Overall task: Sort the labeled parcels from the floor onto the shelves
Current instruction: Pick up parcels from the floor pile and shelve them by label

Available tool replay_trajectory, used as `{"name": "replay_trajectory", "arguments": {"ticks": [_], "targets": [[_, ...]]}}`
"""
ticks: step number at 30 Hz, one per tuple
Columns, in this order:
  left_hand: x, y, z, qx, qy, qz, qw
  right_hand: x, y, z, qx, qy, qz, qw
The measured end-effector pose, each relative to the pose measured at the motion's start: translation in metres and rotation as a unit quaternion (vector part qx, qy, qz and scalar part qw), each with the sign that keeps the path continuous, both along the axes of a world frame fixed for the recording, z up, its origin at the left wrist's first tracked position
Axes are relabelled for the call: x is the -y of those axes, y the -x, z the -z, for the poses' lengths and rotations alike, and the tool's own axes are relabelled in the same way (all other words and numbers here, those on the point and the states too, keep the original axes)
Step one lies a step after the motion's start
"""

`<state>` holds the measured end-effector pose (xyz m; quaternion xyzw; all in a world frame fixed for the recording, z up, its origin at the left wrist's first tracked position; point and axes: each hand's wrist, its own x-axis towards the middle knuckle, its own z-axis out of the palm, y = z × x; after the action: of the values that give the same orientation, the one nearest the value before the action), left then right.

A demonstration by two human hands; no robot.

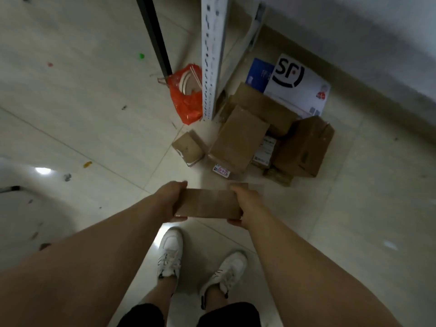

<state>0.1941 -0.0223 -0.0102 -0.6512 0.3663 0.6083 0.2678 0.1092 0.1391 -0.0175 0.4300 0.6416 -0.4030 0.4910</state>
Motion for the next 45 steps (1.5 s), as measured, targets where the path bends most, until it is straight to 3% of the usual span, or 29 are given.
{"name": "replay_trajectory", "arguments": {"ticks": [3,7,13,18,21,27,34,37,39,41,45], "targets": [[-0.002,-0.001,-0.085,0.037,-0.017,-0.034,0.999,0.002,-0.001,-0.087,-0.019,0.01,-0.026,0.999],[0.009,-0.001,-0.202,-0.018,-0.073,-0.06,0.995,-0.01,0.002,-0.217,-0.074,0.058,-0.025,0.995],[0.028,0.004,-0.357,-0.124,-0.102,0.05,0.986,-0.038,0.011,-0.385,-0.065,0.131,-0.083,0.986],[0.051,0.021,-0.461,-0.221,-0.049,0.15,0.962,-0.03,0.029,-0.499,-0.158,0.126,-0.107,0.974],[0.068,0.04,-0.514,-0.269,-0.02,0.272,0.924,-0.019,0.045,-0.544,-0.31,0.089,-0.202,0.925],[0.095,0.073,-0.593,-0.369,-0.021,0.497,0.785,-0.009,0.048,-0.605,-0.376,0.17,-0.276,0.868],[0.094,0.085,-0.651,-0.408,0.019,0.551,0.728,-0.032,0.058,-0.644,-0.393,0.169,-0.276,0.861],[0.059,0.082,-0.667,-0.392,0.102,0.599,0.691,-0.013,0.062,-0.68,-0.436,0.108,-0.379,0.809],[0.038,0.086,-0.669,-0.429,0.082,0.581,0.687,0.005,0.058,-0.706,-0.454,0.089,-0.446,0.766],[0.032,0.091,-0.667,-0.482,0.048,0.514,0.708,0.016,0.056,-0.726,-0.486,0.082,-0.463,0.737],[0.052,0.101,-0.655,-0.582,-0.007,0.314,0.75,0.002,0.064,-0.746,-0.601,0.061,-0.327,0.726]]}}
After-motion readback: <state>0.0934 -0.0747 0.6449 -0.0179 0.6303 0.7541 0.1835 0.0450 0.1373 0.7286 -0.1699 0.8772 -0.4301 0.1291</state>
